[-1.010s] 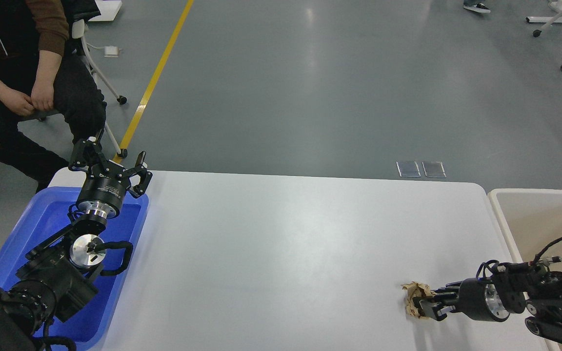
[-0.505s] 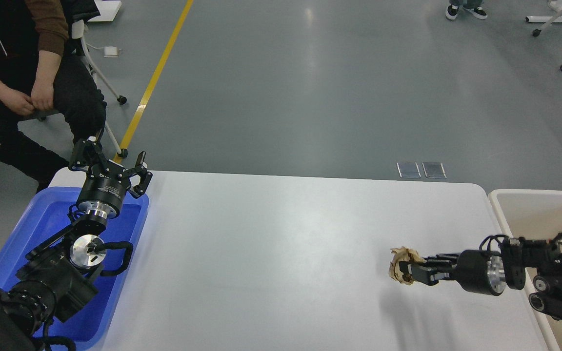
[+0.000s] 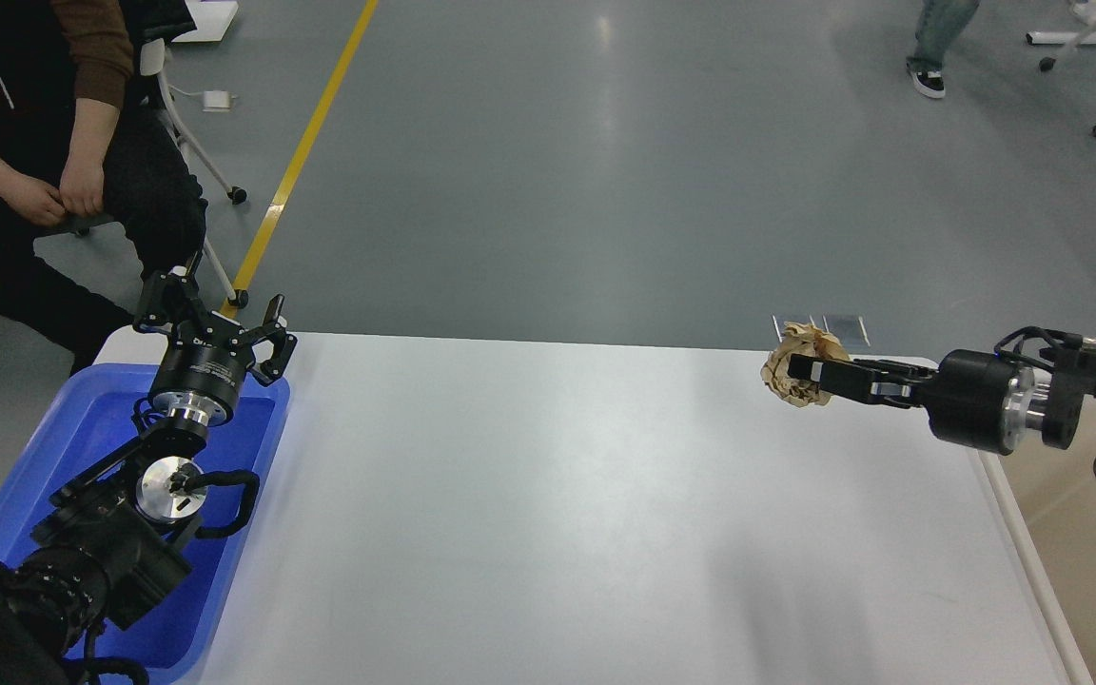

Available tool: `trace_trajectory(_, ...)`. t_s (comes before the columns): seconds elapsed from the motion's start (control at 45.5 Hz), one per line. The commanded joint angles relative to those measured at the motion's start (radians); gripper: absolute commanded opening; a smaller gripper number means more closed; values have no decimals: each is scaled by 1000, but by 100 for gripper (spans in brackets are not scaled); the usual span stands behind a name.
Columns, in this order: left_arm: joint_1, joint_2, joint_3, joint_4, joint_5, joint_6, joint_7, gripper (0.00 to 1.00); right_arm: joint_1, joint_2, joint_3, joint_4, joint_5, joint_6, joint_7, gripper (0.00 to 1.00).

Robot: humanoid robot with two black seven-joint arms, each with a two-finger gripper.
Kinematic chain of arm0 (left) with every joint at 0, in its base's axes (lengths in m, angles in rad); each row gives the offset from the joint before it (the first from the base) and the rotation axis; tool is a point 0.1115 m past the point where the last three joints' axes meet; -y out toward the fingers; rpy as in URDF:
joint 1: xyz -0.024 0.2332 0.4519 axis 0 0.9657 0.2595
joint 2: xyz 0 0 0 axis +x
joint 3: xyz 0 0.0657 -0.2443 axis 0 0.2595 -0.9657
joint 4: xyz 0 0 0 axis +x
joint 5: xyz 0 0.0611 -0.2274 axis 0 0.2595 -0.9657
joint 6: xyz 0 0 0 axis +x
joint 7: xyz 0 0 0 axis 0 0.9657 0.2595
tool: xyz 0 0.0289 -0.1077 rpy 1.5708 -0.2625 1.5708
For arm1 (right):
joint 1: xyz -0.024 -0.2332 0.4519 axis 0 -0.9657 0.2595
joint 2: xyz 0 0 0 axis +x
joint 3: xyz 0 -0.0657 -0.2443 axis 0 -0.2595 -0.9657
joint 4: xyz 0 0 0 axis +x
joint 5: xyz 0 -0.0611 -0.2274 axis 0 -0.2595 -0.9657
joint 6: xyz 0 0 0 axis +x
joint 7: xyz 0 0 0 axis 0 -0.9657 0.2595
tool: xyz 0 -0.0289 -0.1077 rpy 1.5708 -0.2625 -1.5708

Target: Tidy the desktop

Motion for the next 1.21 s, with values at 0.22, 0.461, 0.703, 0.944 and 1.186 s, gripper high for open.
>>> trace_trajectory(0.22, 0, 0, 0, 0, 0, 0, 0, 100, 138, -69, 56, -59, 311, 107, 1, 0)
trace_trajectory(0.461, 0, 0, 0, 0, 0, 0, 0, 100, 105, -58, 50, -297, 531, 103, -8, 0)
trace_trajectory(0.703, 0, 0, 0, 0, 0, 0, 0, 100, 11, -9, 42, -611, 672, 93, -22, 0)
trace_trajectory(0.944, 0, 0, 0, 0, 0, 0, 0, 100, -136, 132, 42, -996, 798, 89, -129, 0)
trace_trajectory(1.186, 0, 0, 0, -2, 0, 0, 0, 100, -243, 262, 56, -1242, 819, 84, -255, 0)
